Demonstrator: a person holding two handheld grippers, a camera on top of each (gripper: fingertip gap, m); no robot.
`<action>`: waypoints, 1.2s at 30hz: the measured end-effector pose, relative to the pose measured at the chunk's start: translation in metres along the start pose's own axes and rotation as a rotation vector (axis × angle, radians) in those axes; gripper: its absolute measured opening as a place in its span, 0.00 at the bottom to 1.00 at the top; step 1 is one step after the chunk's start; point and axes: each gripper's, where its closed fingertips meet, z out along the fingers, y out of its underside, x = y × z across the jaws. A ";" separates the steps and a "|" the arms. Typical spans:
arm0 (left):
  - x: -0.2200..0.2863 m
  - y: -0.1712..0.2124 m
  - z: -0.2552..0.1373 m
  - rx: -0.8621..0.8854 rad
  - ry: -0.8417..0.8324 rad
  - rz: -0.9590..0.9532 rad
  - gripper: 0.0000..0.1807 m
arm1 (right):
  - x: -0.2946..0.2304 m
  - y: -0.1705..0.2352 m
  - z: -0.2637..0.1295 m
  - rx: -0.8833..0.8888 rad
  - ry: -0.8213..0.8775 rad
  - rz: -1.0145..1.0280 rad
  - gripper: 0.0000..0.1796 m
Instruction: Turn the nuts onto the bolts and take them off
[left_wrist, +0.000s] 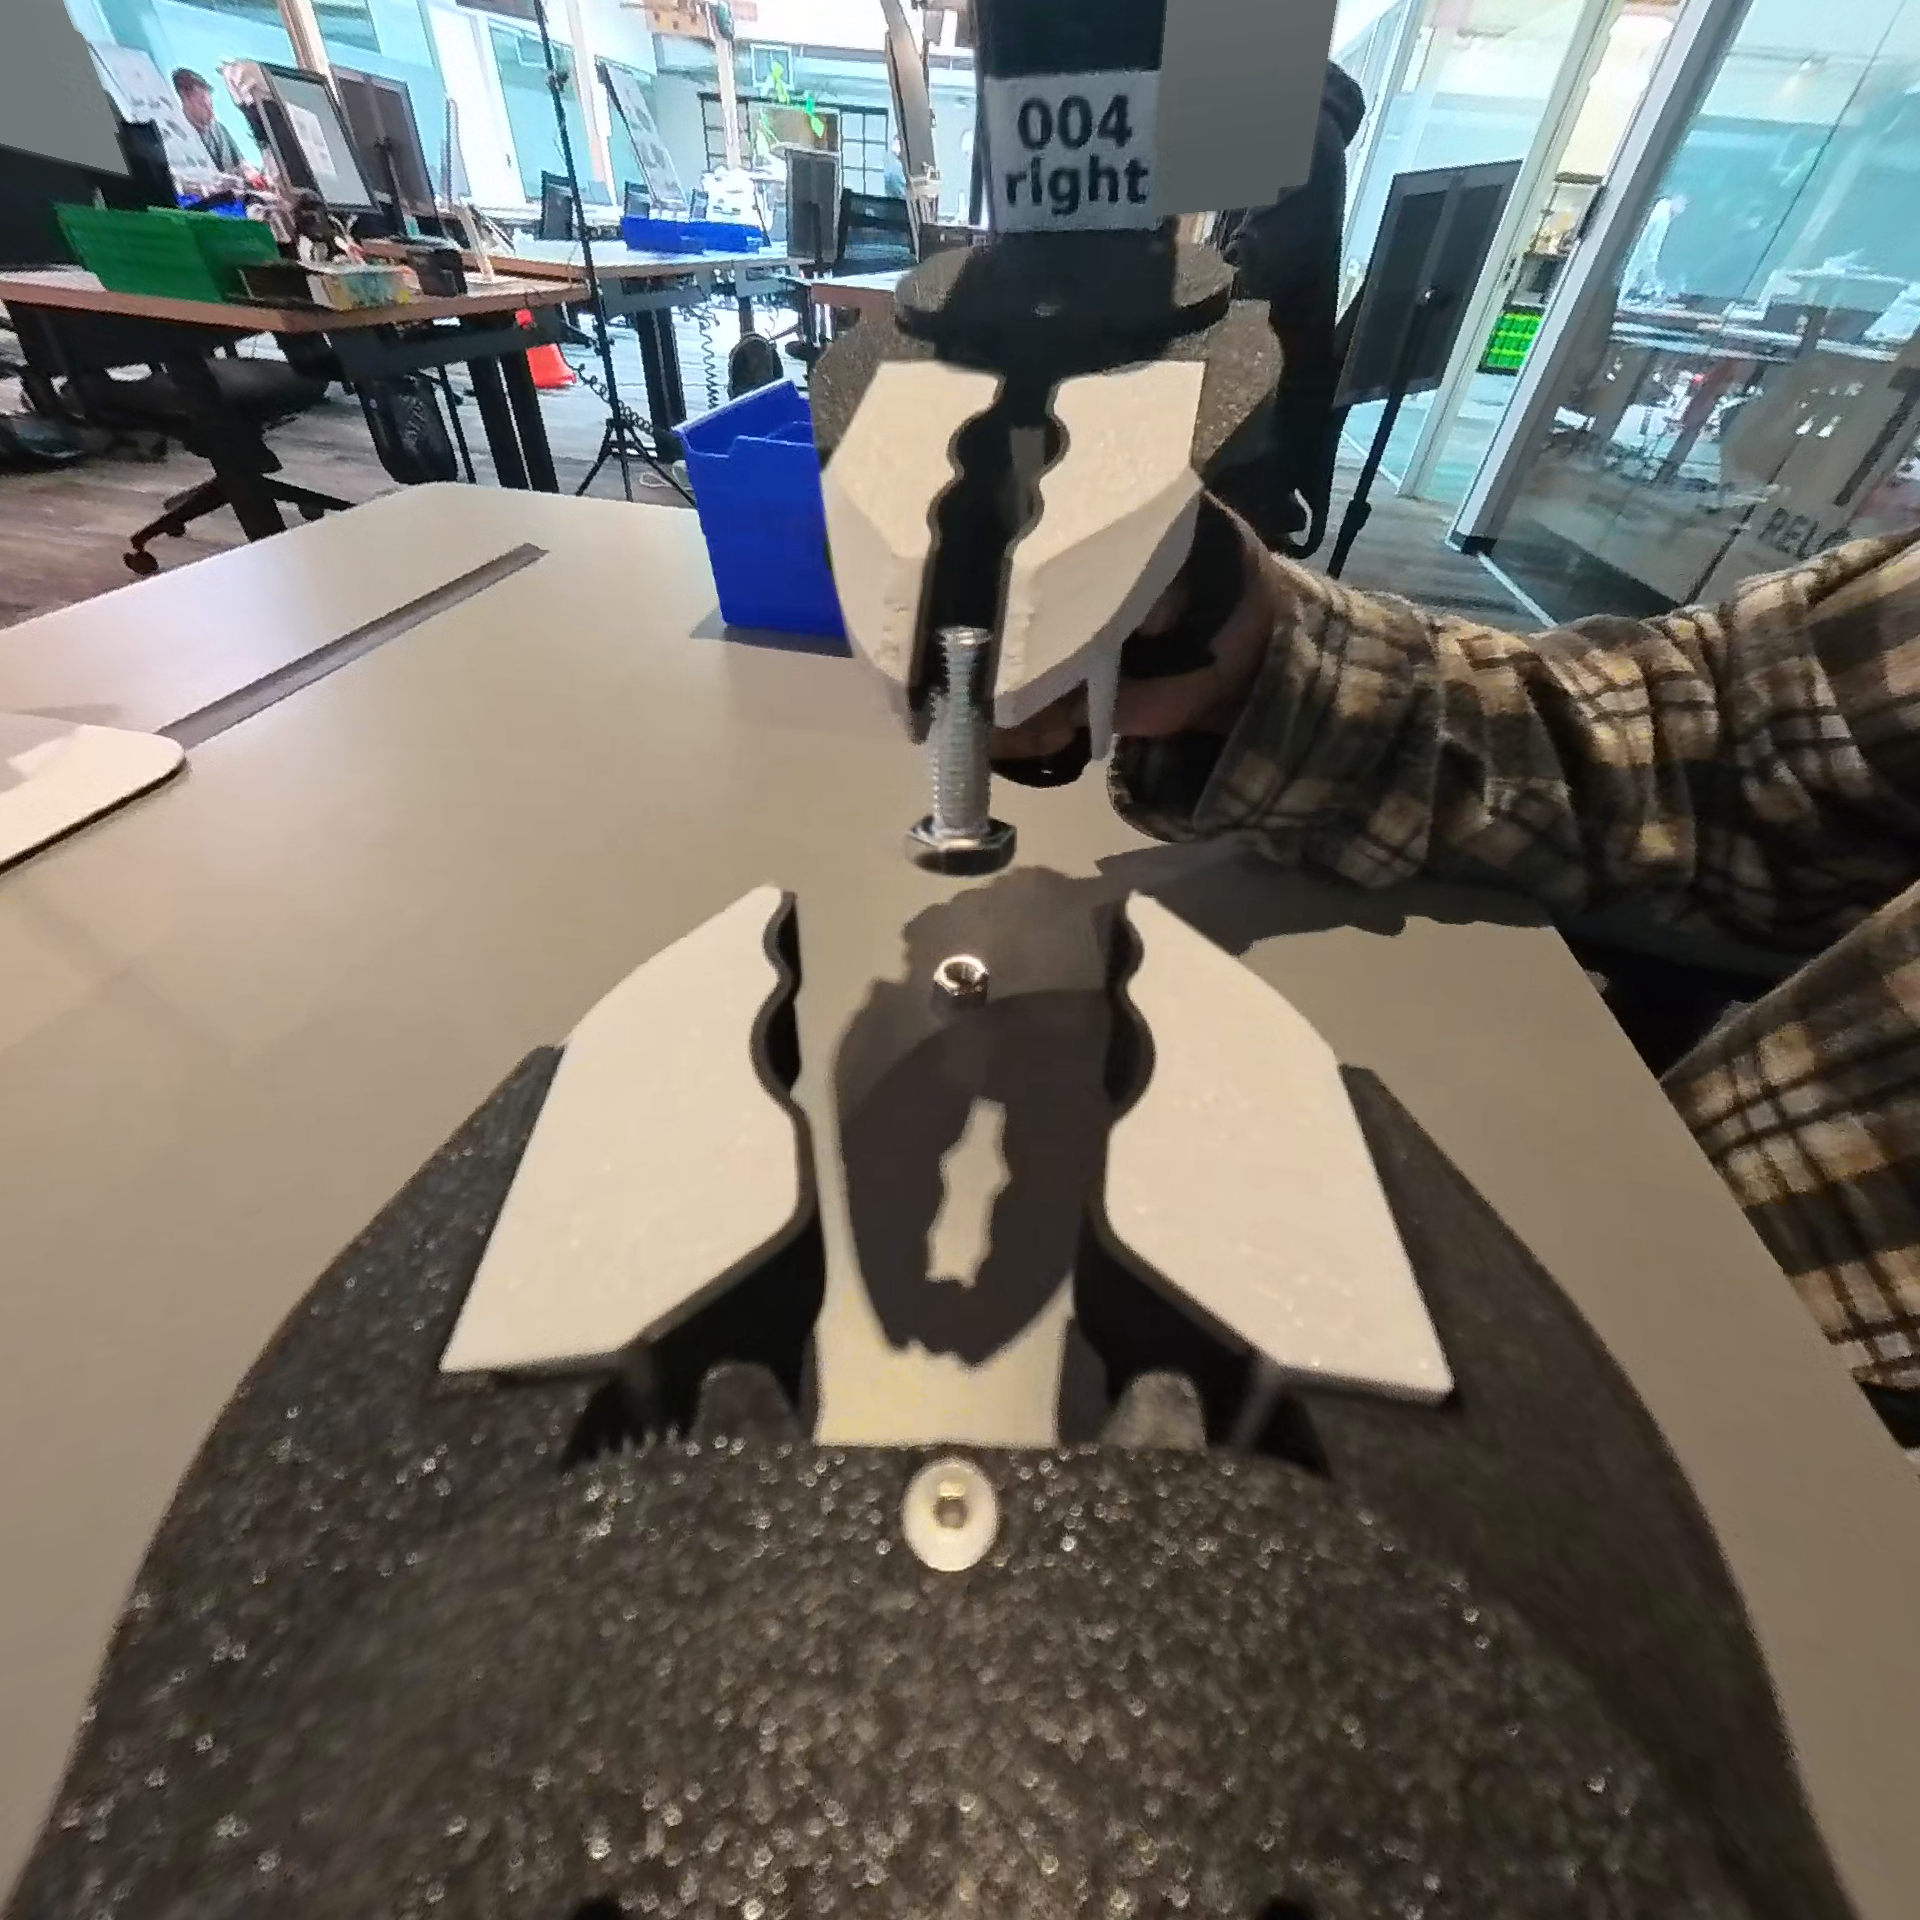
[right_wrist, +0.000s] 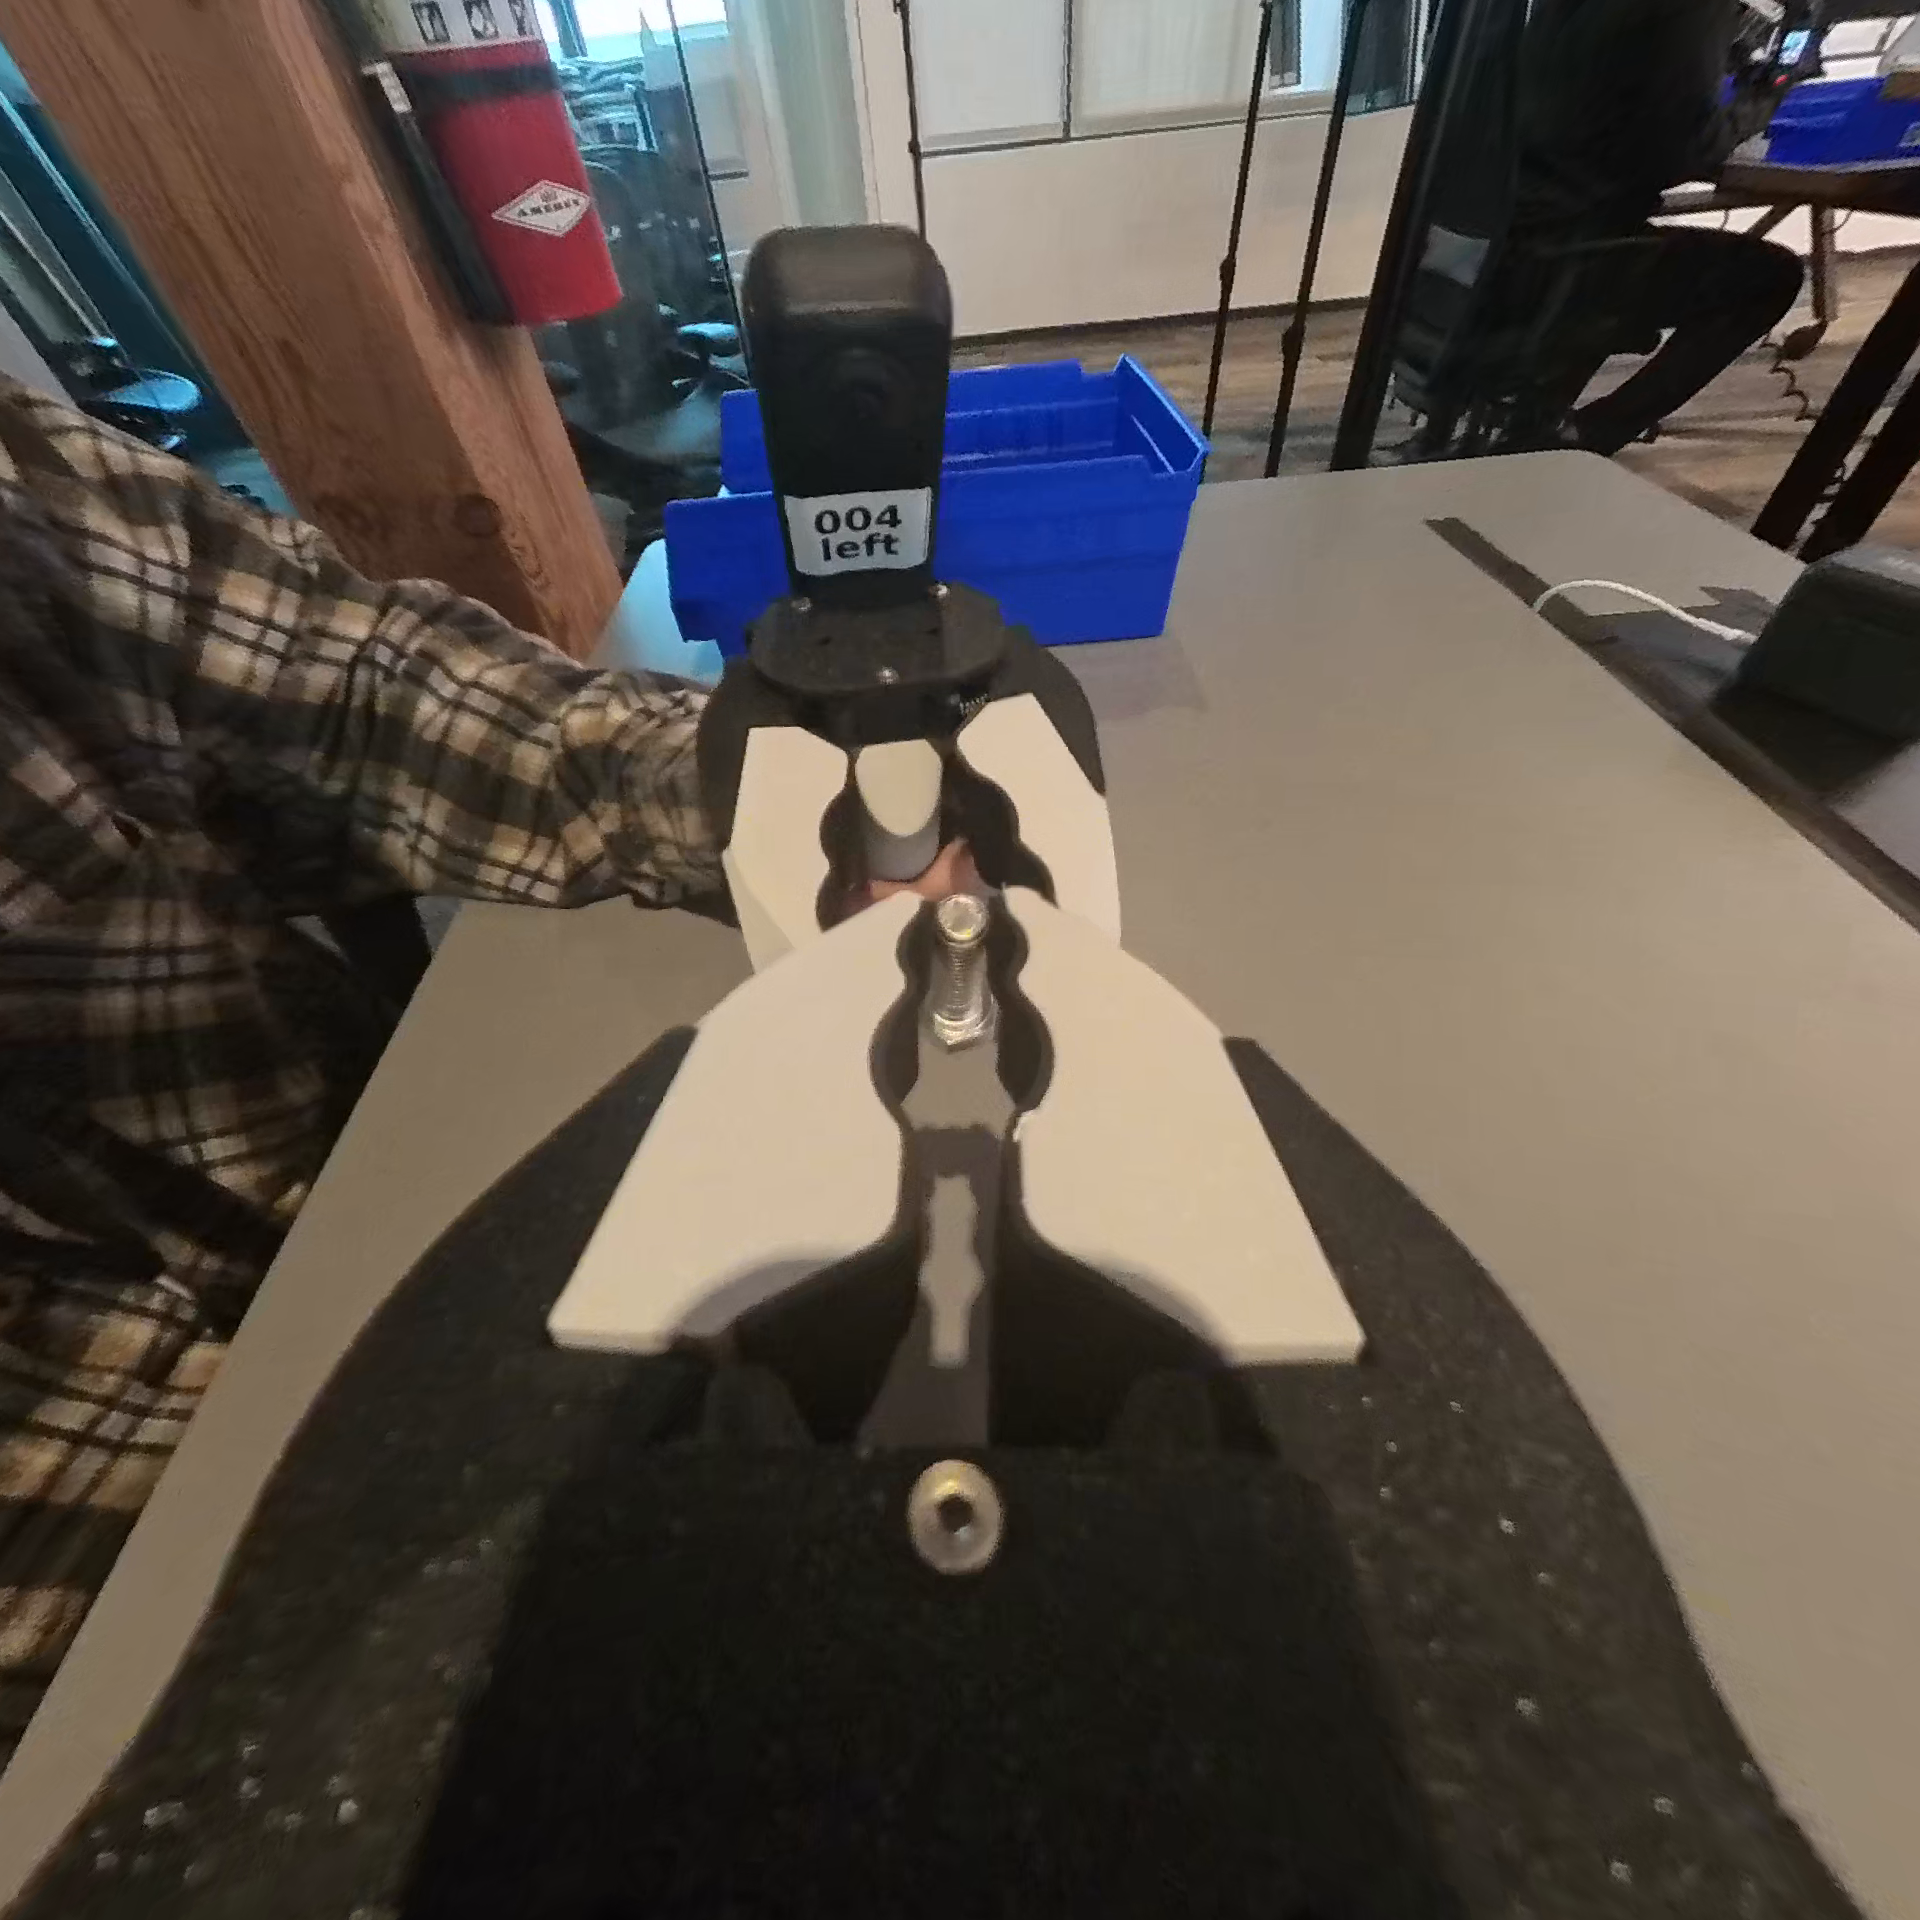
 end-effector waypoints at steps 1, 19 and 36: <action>0.000 0.001 0.000 -0.004 -0.003 0.003 0.31 | -0.001 0.000 0.001 -0.002 -0.003 0.000 0.05; 0.009 0.005 0.006 -0.018 -0.010 0.053 0.29 | -0.010 0.008 0.012 -0.075 -0.015 -0.033 0.05; 0.021 0.010 0.012 -0.065 0.026 0.061 0.20 | -0.017 0.012 0.019 -0.135 0.000 -0.093 0.05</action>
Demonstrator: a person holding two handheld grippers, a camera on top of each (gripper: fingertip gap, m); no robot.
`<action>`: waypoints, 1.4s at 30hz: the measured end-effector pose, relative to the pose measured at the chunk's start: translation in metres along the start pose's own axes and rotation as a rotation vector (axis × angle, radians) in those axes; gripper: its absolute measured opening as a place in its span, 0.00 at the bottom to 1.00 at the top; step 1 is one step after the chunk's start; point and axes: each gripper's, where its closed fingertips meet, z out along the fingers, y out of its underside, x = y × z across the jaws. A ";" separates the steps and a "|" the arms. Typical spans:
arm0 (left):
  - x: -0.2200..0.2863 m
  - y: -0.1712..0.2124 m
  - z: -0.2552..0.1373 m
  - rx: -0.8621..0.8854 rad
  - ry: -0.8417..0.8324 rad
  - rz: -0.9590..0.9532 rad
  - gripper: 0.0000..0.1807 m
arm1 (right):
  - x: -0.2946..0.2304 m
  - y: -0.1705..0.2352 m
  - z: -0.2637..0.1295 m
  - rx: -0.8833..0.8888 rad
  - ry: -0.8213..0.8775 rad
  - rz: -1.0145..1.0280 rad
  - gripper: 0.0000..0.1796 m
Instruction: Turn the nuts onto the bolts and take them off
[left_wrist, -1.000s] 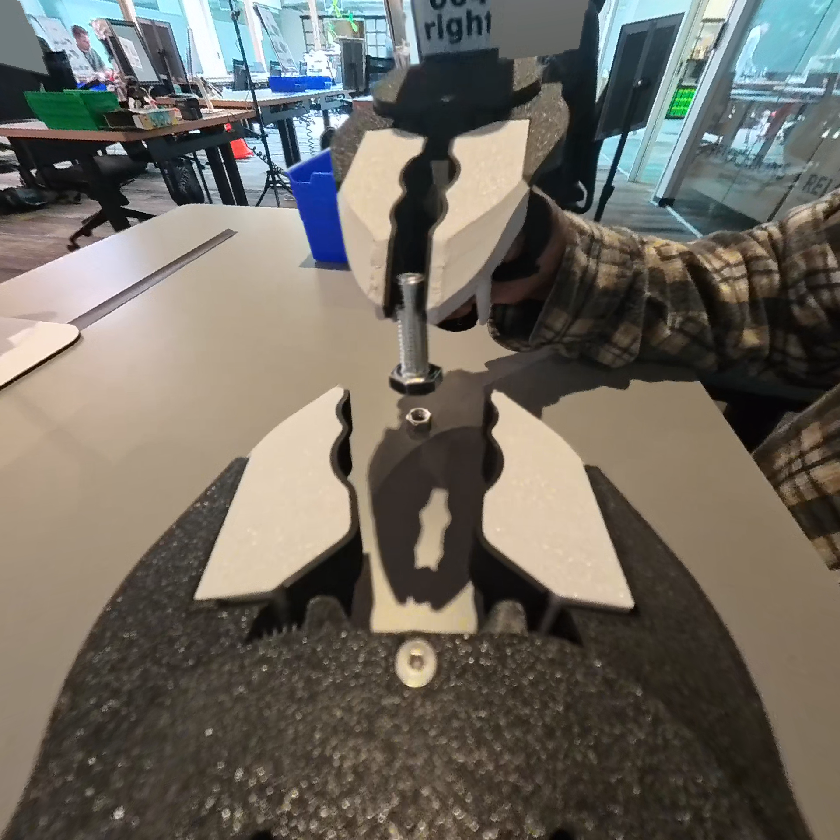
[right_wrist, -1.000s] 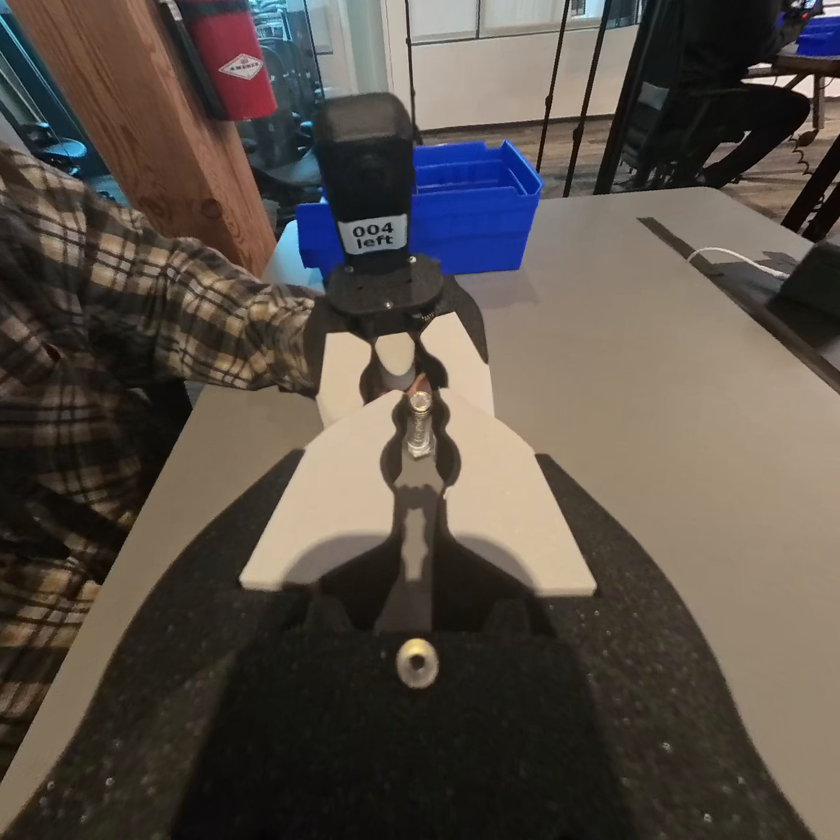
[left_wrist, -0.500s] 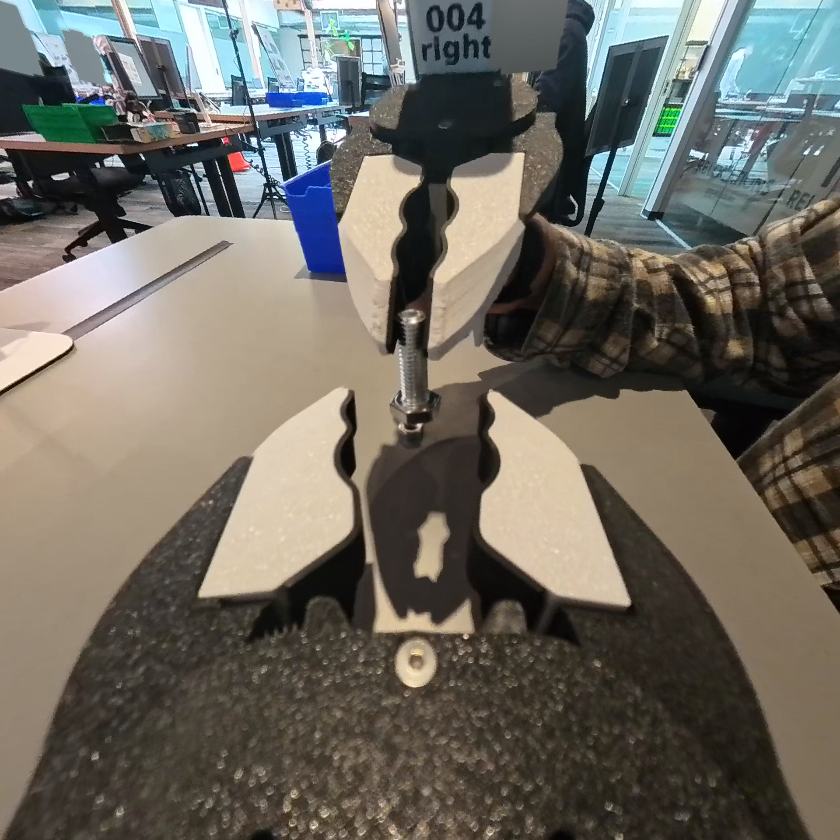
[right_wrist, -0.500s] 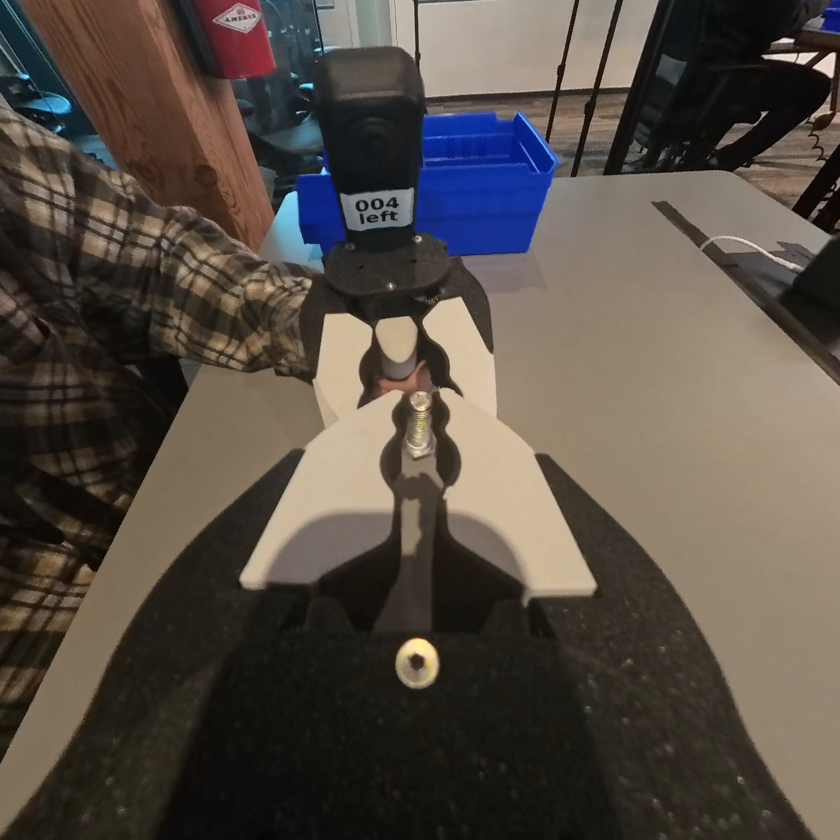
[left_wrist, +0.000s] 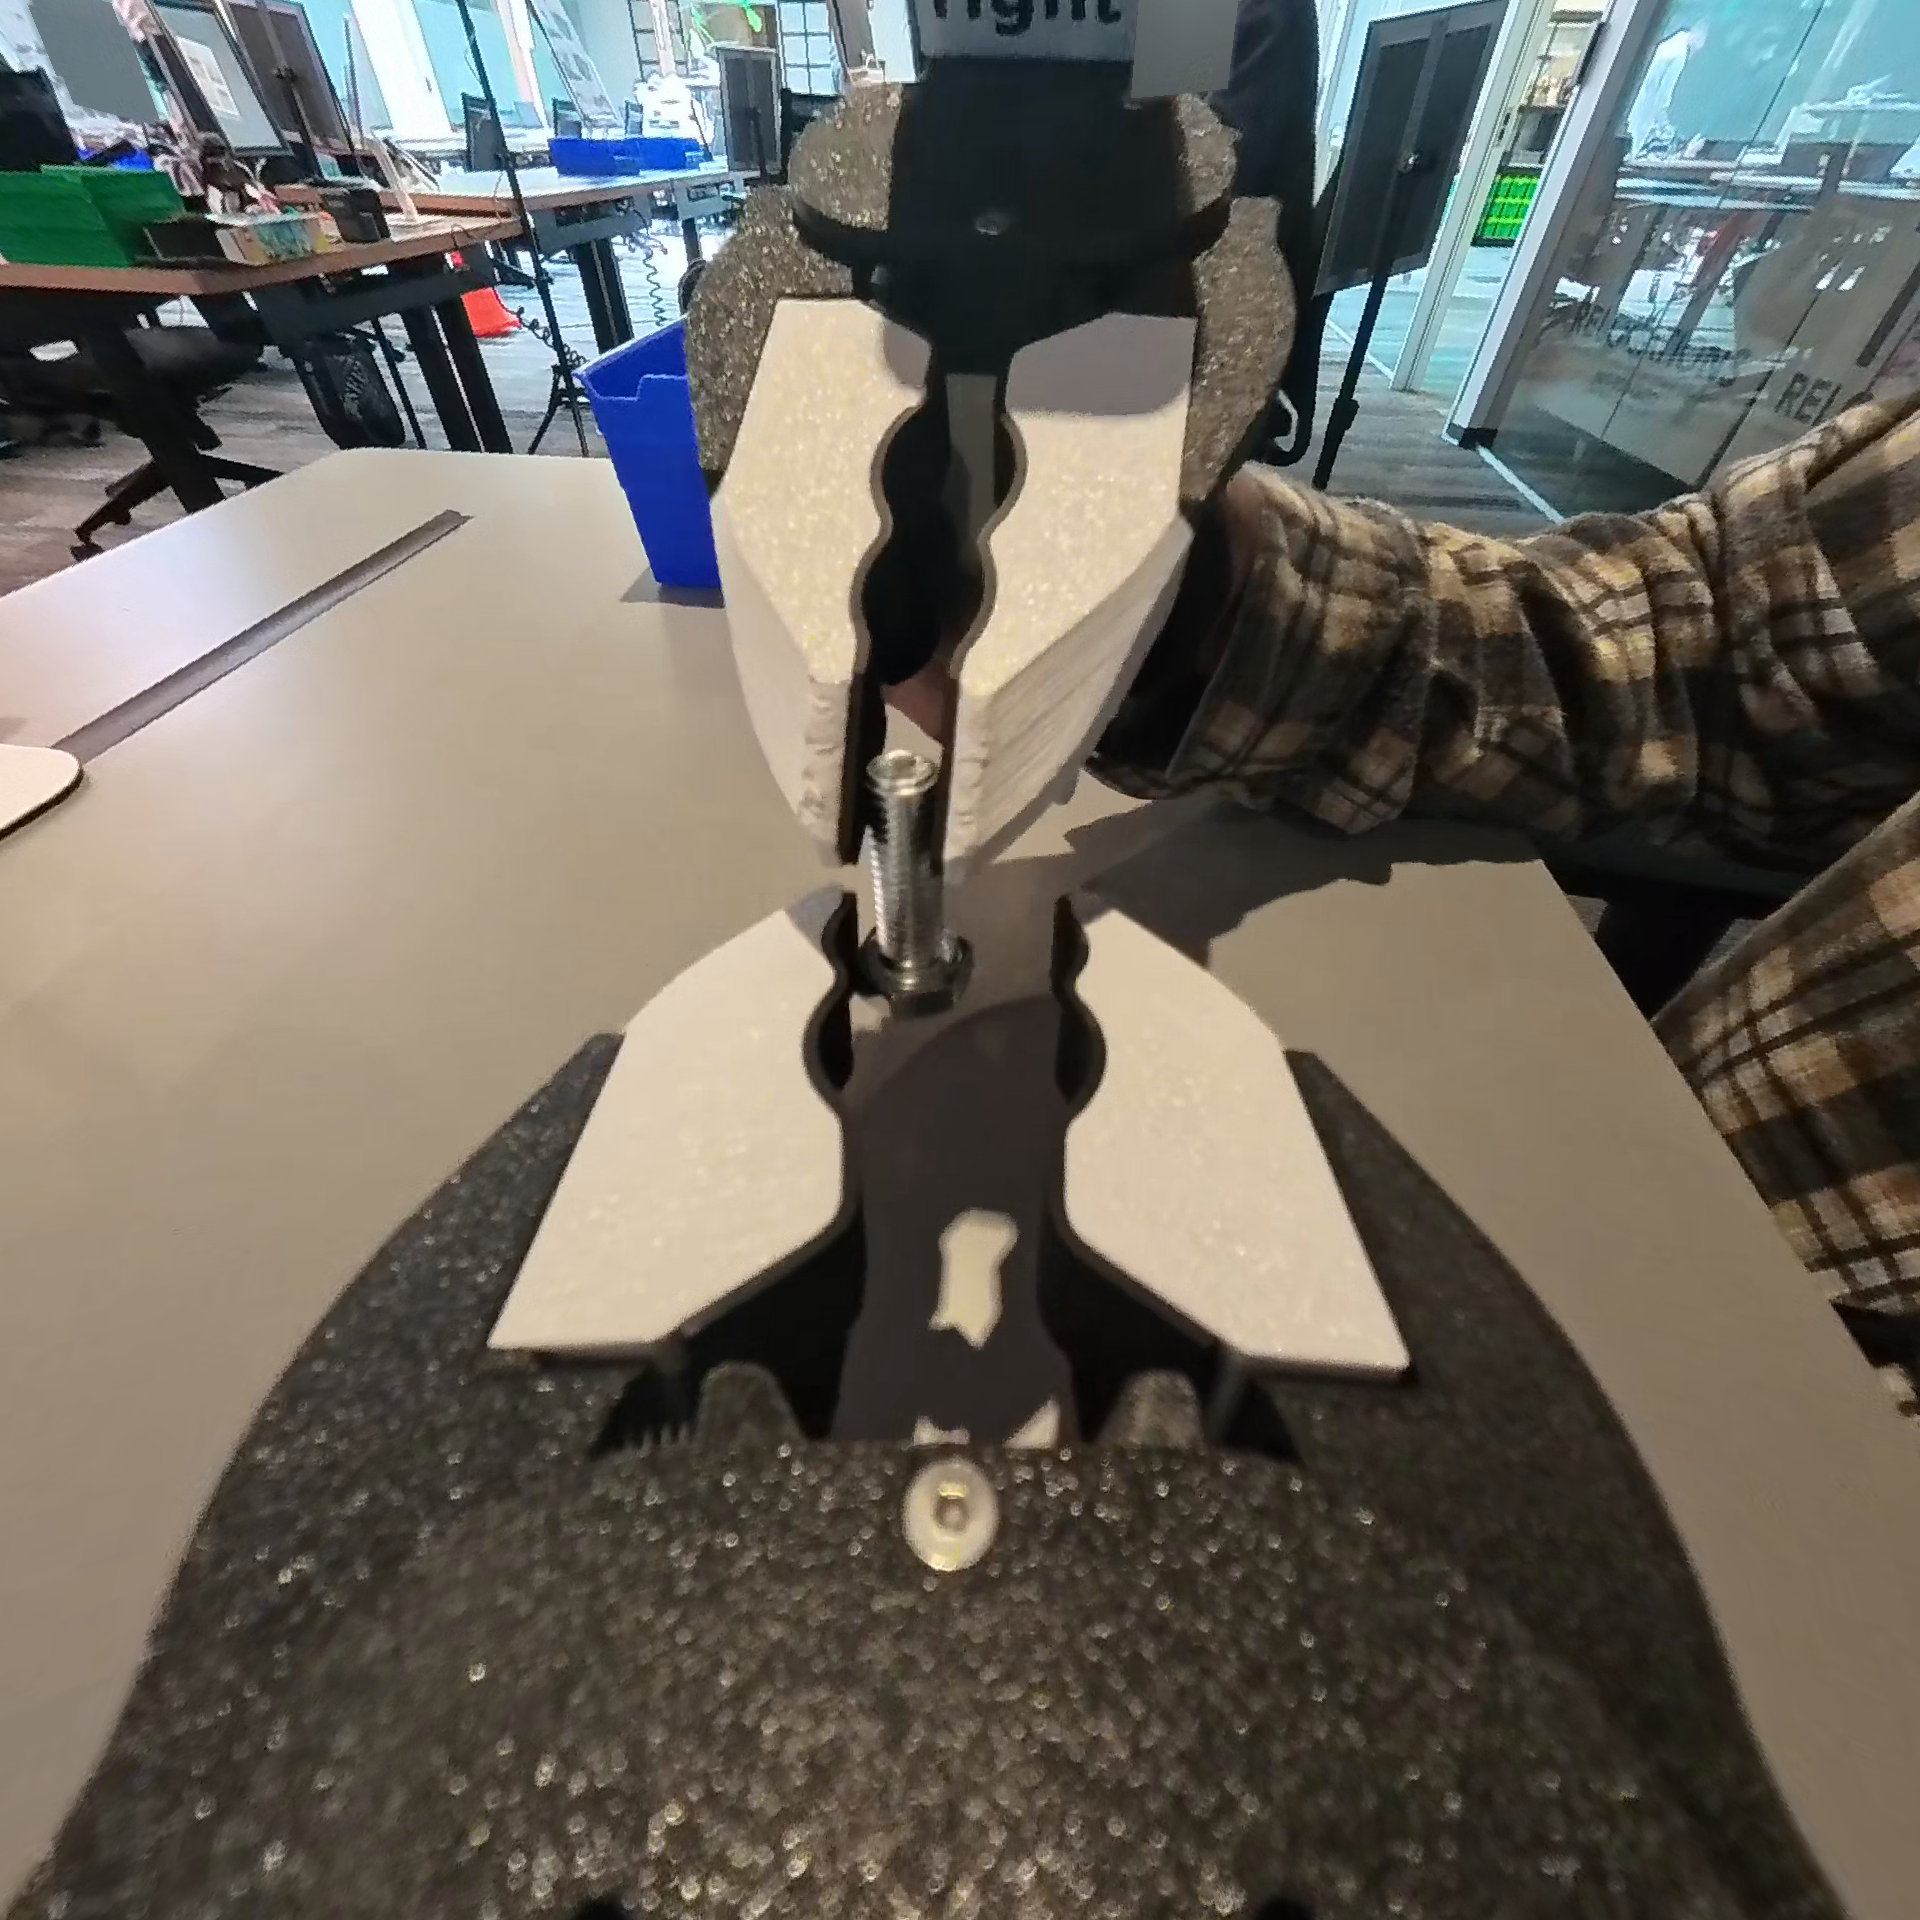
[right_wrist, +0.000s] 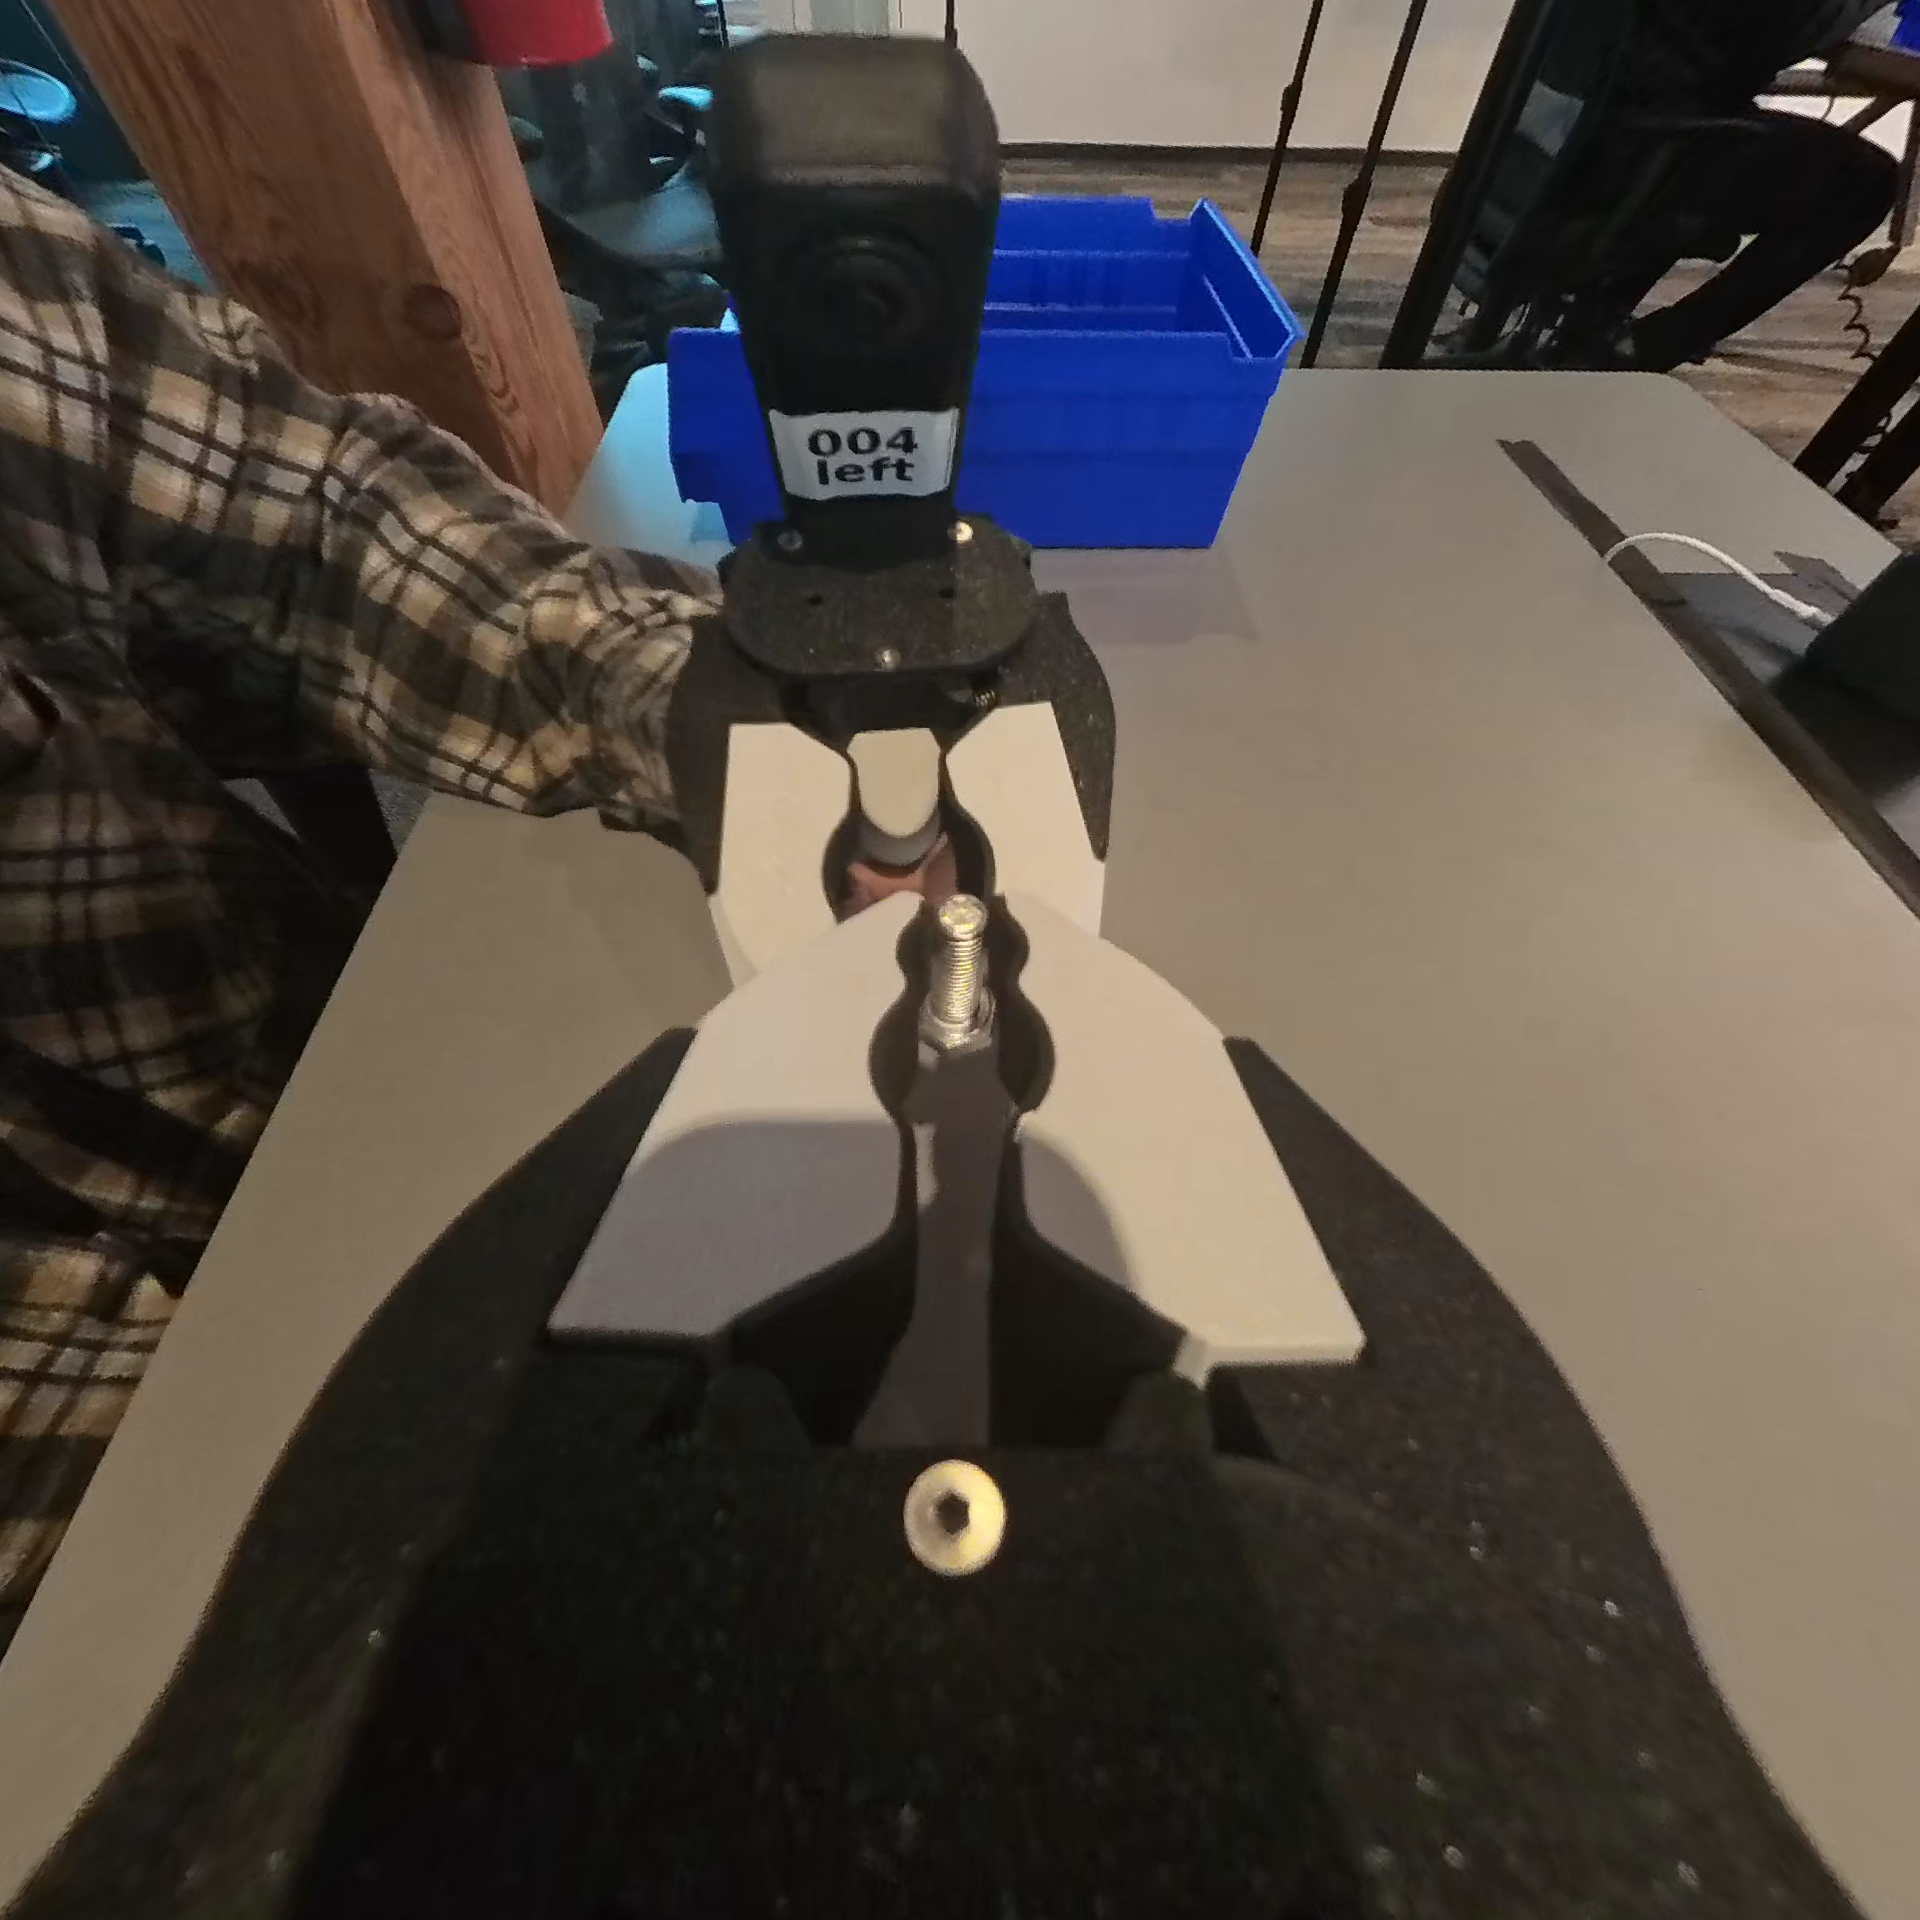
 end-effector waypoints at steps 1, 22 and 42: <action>0.000 0.001 0.000 -0.004 -0.001 0.001 0.20 | -0.001 -0.001 0.000 0.002 -0.001 -0.002 0.05; 0.001 0.000 0.001 -0.006 -0.011 0.009 0.11 | -0.006 -0.005 0.002 0.018 -0.016 -0.017 0.05; 0.003 -0.010 -0.003 0.057 0.021 -0.050 0.09 | -0.009 -0.011 0.001 0.070 -0.022 -0.060 0.05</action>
